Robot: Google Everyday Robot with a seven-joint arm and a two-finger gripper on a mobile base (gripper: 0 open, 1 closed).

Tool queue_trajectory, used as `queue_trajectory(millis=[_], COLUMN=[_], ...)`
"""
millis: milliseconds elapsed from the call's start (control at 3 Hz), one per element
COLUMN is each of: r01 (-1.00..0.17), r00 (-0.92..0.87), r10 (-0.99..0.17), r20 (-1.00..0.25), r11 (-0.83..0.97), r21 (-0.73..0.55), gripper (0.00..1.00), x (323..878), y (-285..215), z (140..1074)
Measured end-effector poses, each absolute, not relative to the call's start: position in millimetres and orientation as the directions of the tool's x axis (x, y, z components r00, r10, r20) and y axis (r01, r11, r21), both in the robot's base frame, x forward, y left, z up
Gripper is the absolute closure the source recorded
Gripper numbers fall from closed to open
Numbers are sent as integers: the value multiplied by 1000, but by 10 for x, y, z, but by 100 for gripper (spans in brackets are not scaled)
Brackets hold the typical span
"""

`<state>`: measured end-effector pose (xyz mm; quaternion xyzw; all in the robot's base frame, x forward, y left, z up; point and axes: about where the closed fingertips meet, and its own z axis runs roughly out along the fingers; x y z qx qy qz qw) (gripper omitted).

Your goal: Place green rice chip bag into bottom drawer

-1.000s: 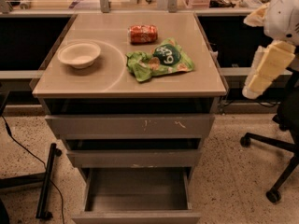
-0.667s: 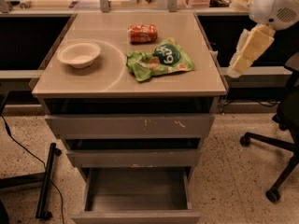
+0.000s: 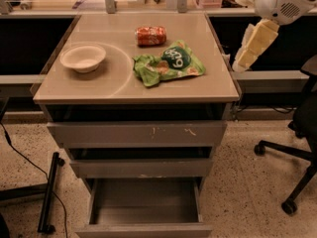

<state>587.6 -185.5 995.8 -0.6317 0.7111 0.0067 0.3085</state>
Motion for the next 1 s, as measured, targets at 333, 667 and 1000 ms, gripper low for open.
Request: queue_trajectory(millis=[333, 667, 1000], r01=[-887, -883, -893], r00=[-24, 12, 55], r10=[-868, -823, -786], r20=[-495, -568, -615], r11=[247, 259, 237], r21=[-391, -393, -382], gripper=[0, 0, 0], x=[5846, 6059, 6384], y=[-1834, -1625, -1368], z=[9927, 9804, 9653])
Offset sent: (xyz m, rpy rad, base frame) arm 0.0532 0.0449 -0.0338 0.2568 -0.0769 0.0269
